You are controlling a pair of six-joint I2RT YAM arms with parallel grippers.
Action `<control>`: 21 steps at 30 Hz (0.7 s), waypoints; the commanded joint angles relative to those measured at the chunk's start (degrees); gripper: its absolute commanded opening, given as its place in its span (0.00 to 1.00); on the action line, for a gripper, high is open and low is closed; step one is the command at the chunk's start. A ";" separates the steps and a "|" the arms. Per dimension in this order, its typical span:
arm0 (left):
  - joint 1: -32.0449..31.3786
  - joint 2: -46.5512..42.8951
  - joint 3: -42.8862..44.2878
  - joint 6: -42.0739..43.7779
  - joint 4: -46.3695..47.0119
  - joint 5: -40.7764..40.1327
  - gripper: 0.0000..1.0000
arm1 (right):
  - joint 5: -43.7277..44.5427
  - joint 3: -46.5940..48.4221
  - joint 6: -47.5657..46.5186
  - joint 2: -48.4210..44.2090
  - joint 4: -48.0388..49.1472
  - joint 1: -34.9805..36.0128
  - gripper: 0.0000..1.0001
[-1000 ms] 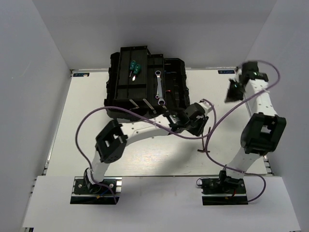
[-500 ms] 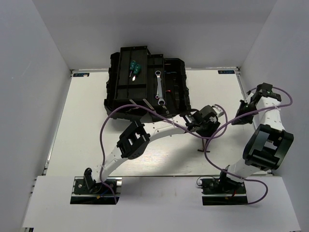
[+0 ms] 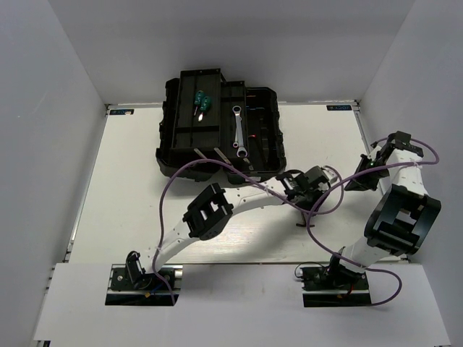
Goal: Sort the tools into containers
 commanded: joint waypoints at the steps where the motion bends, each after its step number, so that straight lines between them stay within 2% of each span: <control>1: -1.83 -0.04 4.07 0.24 -3.45 -1.61 0.49 | -2.18 -0.87 0.92 -0.83 0.71 -0.72 0.07; 8: -3.94 2.68 4.17 0.24 -11.89 -11.01 0.44 | -2.89 -1.67 1.28 -0.83 0.98 -1.25 0.07; 12: -4.99 3.21 1.37 0.24 -17.68 -17.07 0.36 | -3.77 -1.67 1.72 -0.75 0.89 -1.43 0.07; 16: -5.00 2.51 -2.60 -0.29 -19.02 -19.54 0.25 | -4.56 -1.58 1.89 -0.57 0.89 -1.69 0.07; 17: -5.00 2.51 -2.60 -0.29 -19.02 -19.55 0.20 | -4.82 -1.58 1.98 -0.66 0.80 -1.52 0.07; 21: -5.00 1.19 1.34 0.32 -16.39 -16.49 0.08 | -5.35 -1.76 1.89 -0.66 0.36 -1.69 0.11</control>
